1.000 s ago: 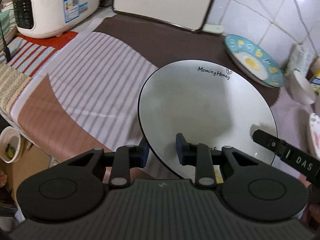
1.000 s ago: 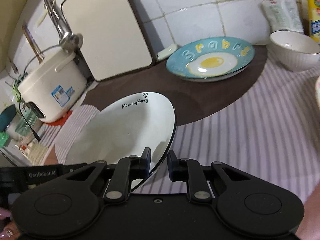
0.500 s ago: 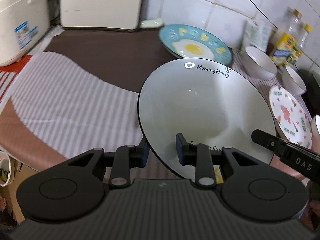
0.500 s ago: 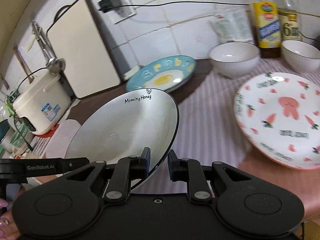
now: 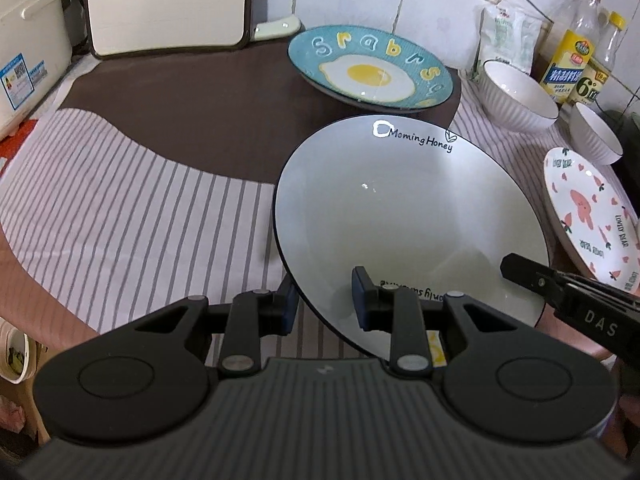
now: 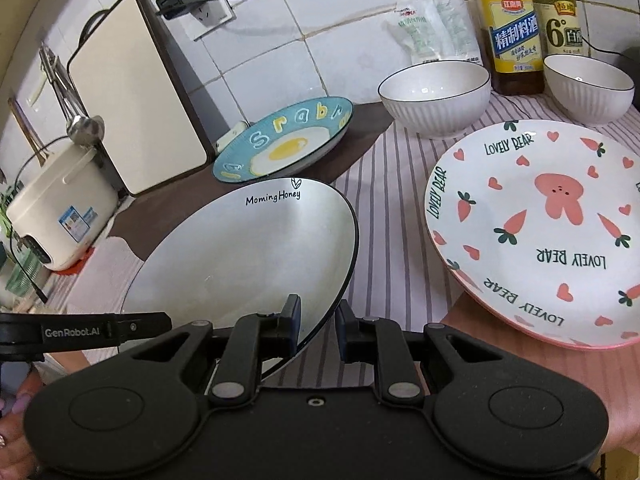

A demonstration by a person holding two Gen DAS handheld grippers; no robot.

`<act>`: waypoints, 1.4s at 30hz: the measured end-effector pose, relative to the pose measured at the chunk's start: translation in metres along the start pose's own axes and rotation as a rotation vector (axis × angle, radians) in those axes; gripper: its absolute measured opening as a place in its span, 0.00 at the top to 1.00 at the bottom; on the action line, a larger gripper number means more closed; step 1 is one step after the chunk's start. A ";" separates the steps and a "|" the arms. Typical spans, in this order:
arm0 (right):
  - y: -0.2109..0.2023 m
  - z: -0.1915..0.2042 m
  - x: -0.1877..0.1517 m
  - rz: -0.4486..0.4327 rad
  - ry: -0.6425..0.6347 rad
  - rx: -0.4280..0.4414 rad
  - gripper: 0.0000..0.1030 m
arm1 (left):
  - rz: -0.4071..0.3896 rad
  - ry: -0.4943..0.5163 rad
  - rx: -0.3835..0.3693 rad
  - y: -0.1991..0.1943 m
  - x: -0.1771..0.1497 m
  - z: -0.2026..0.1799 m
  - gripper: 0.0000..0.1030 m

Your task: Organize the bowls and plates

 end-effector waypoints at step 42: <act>-0.182 -0.061 -0.008 -0.216 -0.139 -0.187 0.38 | -0.115 0.121 -0.187 -0.098 -0.006 -0.143 0.55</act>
Point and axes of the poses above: each gripper's, at about its wrist camera, not at the fingertips, and y roughly the way its jaws point, z to its left, x to its top, the point moved 4 cm from there along y, roughly the way its jaws point, and after that the axes turned 10 degrees about x, right-handed, at the moved point
